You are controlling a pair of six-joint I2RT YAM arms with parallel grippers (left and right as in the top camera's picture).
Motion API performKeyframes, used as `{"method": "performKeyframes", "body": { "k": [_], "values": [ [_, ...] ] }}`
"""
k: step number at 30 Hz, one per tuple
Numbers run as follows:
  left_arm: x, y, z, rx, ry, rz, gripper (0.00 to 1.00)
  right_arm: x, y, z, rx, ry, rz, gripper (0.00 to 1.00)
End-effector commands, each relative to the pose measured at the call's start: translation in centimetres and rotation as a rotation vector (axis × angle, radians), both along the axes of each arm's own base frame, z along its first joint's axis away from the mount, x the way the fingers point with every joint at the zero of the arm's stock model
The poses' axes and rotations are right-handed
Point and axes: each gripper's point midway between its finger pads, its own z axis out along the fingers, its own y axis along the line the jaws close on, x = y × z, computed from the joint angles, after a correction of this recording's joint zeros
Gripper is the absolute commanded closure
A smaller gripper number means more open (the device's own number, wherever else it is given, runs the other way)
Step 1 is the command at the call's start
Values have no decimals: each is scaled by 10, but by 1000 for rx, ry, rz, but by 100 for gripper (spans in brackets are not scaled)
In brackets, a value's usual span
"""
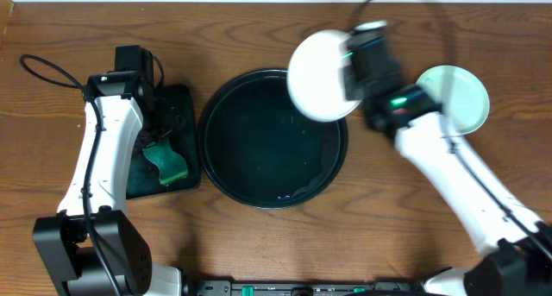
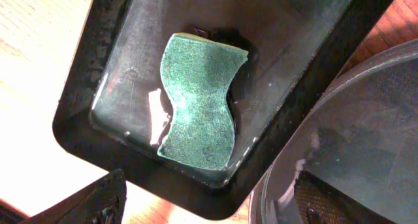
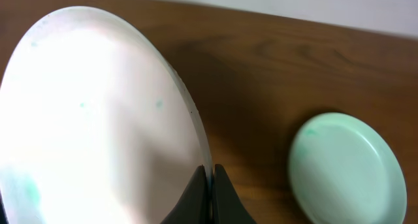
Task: Clean dirty plates on tray and stack at the side
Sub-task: 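Carry the plate right and stack it on the pale green plates, then release the plate and pull the right gripper back from the stack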
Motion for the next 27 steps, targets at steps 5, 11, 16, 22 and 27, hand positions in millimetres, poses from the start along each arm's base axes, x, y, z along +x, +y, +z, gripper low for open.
{"method": "performKeyframes", "body": {
  "k": [5,11,16,22,27],
  "values": [
    [-3,1,-4,0,18,1,18,7,-125,-1,239,55,-283,99],
    [-3,1,-4,0,18,1,18,-15,-213,-13,258,94,-506,99],
    [-3,1,-4,0,18,1,18,-39,-264,-37,280,173,-657,99],
    [-3,1,-4,0,18,1,18,-51,-293,-80,321,281,-736,99],
    [-3,1,-4,0,18,1,18,-45,-302,-131,341,369,-775,99]
  ]
}}
